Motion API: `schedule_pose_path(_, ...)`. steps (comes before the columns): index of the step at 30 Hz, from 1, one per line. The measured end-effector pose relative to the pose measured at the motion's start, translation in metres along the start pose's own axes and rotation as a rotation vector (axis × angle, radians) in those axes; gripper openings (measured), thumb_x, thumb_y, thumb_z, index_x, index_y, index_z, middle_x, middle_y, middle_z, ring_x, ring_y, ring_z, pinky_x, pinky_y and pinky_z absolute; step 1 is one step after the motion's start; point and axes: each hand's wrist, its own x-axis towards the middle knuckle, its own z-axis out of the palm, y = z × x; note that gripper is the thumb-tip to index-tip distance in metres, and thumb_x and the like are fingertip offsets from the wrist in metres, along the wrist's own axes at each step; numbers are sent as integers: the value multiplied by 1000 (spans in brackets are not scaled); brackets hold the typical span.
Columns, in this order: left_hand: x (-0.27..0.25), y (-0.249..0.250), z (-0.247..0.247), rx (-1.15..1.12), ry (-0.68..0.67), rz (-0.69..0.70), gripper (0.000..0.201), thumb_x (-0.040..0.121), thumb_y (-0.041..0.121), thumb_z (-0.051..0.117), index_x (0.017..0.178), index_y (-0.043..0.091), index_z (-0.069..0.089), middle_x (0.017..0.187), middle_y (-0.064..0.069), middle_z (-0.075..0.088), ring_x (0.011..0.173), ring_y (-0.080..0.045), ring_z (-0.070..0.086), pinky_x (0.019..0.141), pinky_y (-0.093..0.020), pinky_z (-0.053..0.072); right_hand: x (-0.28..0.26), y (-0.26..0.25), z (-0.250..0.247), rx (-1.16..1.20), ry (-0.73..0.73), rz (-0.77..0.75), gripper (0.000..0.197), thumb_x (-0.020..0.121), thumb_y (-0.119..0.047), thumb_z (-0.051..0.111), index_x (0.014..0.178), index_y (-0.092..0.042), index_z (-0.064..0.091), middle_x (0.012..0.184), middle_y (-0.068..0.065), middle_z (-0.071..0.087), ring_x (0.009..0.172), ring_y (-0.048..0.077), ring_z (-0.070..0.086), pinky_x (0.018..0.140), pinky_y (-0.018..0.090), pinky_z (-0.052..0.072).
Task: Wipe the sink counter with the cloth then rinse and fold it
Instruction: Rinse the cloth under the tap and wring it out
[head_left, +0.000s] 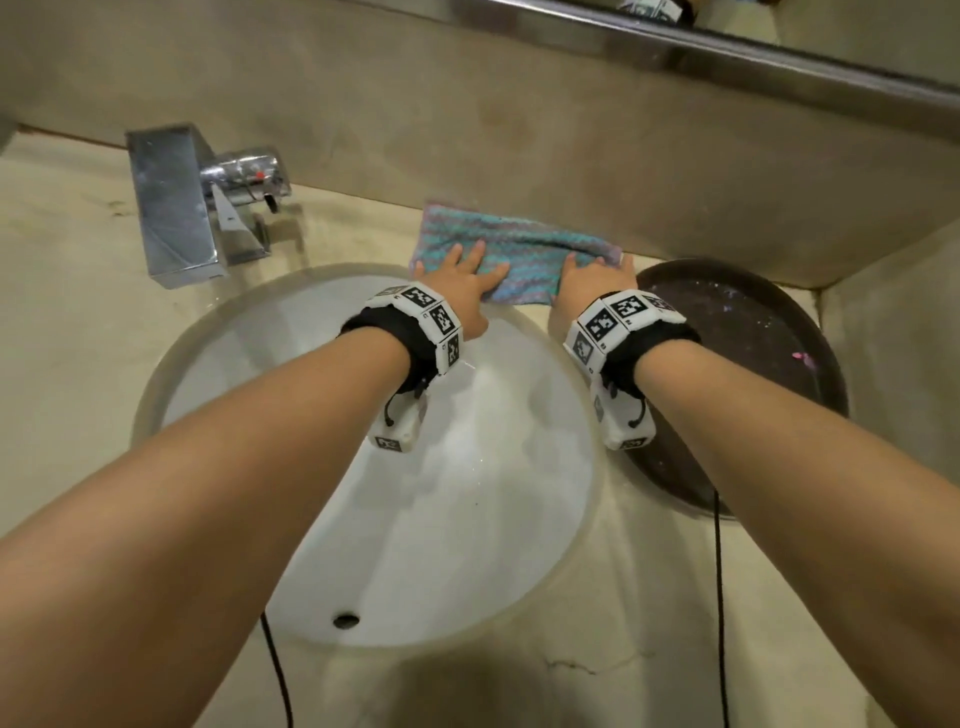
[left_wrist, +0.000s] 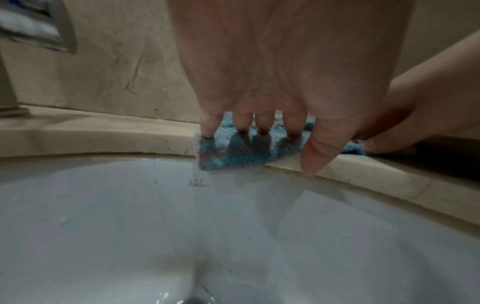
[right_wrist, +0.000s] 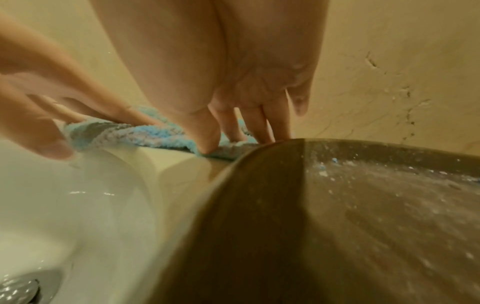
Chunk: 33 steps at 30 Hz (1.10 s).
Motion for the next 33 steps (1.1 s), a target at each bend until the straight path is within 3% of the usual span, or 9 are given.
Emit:
schedule_pose_path(3,-6,-4,4,-24,15,1,75,89,19,48,148,34,5,159,-1,-9,147,-26,-5,115,-57,19,-9,1,-6,47,110,-86,41,91,-16,41,129,-2,47,118,12,65,117,28,56,111,40,26)
schedule_pose_path(6,-12,-2,7,23,32,8,74,89,16,47,149,30,6,159,-5,-7,147,-30,-3,119,-49,14,-25,0,-9,23,124,-116,30,93,-11,39,113,-3,60,117,15,65,113,31,59,104,38,37)
schedule_pose_path(15,-28,14,17,145,-7,42,71,91,16,42,150,18,3,159,-7,-8,148,-25,-1,120,-45,8,-42,-2,15,-70,187,-211,33,94,-9,36,114,-7,62,116,13,66,116,28,58,114,42,26)
schedule_pose_path(23,-51,10,26,148,-33,23,65,94,6,35,150,12,4,160,-3,-3,148,-20,2,120,-44,9,-57,-2,7,96,129,-199,30,91,-8,43,115,-5,61,117,17,62,109,35,59,86,37,49)
schedule_pose_path(26,-65,-5,25,163,-53,-1,64,93,9,41,149,13,13,159,-4,9,147,-22,9,119,-45,14,-57,-13,-1,220,108,-225,32,88,-9,45,113,-11,65,114,15,65,103,35,62,84,36,50)
schedule_pose_path(30,-89,-35,24,27,-12,-74,52,89,21,50,140,17,38,141,-9,46,128,-29,45,107,-43,39,-59,-48,-19,430,168,-289,33,87,-9,47,111,-18,67,114,13,68,102,33,62,87,34,50)
schedule_pose_path(33,-113,-55,23,-146,71,-154,59,92,34,51,145,19,30,141,-10,48,127,-29,47,104,-36,41,-67,-84,-37,515,157,-389,32,87,-8,49,111,-19,68,113,8,69,103,28,63,91,31,50)
